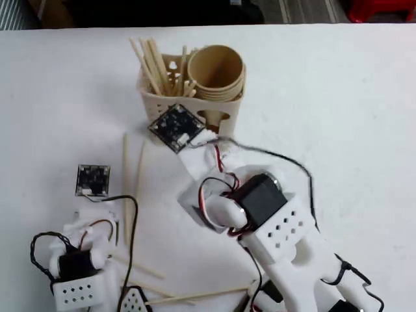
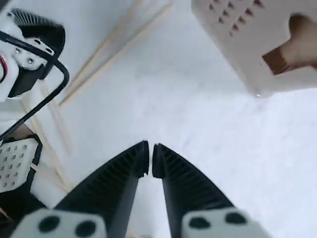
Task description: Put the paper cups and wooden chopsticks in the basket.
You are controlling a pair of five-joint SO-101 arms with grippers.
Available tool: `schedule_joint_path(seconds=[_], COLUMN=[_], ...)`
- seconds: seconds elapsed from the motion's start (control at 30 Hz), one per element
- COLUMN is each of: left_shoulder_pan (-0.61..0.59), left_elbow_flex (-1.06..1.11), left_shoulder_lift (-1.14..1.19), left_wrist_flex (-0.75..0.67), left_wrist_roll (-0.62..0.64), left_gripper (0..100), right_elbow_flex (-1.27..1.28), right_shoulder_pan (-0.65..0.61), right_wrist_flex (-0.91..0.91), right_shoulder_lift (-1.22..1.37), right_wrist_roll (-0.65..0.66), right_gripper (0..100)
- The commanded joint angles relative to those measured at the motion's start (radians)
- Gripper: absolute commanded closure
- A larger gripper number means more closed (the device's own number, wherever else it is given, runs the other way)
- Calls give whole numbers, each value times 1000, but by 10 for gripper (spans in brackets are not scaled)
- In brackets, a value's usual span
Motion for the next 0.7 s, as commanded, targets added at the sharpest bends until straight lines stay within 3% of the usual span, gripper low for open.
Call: schedule_joint_path(seconds=[0.0, 0.3, 0.67], left_shoulder_pan=[15, 15, 15], left_elbow_flex=[-5, -5, -5], left_shoulder_lift=[-12, -12, -12], left_wrist_flex=[6, 6, 6], left_wrist_roll=[-3, -3, -3], left_gripper=[975, 975, 975], right_elbow_flex=[-9, 72, 466], right_shoulder_pan=[-4, -5, -159], right_wrist_flex=[51, 116, -18], right_shoulder_lift=[-30, -79, -479], right_wrist_roll=[3, 0, 9], right_gripper=[971, 971, 967])
